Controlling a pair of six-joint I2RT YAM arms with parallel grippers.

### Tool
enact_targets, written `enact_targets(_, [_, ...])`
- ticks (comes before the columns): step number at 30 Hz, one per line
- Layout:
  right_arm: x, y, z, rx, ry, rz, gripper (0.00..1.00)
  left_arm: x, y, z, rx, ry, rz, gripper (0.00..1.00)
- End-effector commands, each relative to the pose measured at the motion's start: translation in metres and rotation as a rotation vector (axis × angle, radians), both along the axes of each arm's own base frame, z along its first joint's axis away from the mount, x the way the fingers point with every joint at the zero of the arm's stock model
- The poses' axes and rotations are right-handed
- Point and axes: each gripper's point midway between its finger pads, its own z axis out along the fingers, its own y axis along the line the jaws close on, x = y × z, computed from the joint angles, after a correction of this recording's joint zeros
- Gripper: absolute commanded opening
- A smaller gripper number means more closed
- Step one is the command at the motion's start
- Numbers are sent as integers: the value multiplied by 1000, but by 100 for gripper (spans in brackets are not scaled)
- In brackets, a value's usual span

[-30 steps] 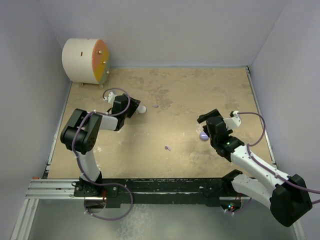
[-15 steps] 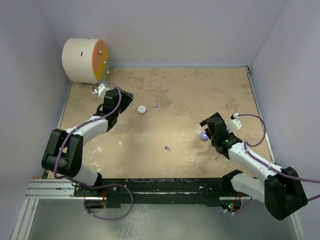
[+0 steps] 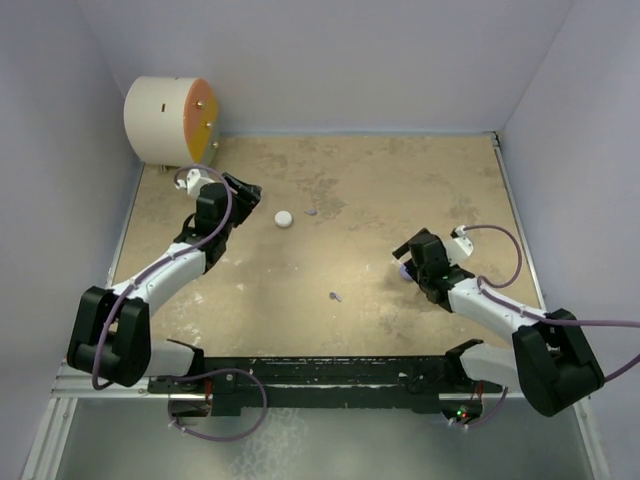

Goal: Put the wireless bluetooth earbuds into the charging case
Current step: Move the charging case to the center of the board.

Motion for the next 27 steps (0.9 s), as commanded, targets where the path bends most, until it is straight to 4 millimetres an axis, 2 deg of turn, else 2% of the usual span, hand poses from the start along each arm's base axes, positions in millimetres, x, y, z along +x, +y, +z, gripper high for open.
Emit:
enact_targets(1, [14,11,5,10,-22,52,100,-6,2,8,4,-29,-15,59])
enact_targets(4, [19,8,7,-40,-12,59,100,-11,2,8,1,-30,-20,59])
enact_targets(8, [30,24,19,1,-74,128,100,-18,4,6,-2,-29,-21,59])
enact_targets(12, [31,44,19,31,-84,194,100,-27,6,2,0,-16,-23,59])
enact_targets(17, [21,100,24,100,-114,317,99,-38,8,0,-10,-14,-24,59])
enact_targets(22, [11,147,12,129,-103,428,99,-51,10,0,-18,-11,-29,59])
enact_targets(27, [25,187,15,131,-162,516,99,-65,11,-3,-20,-11,-37,59])
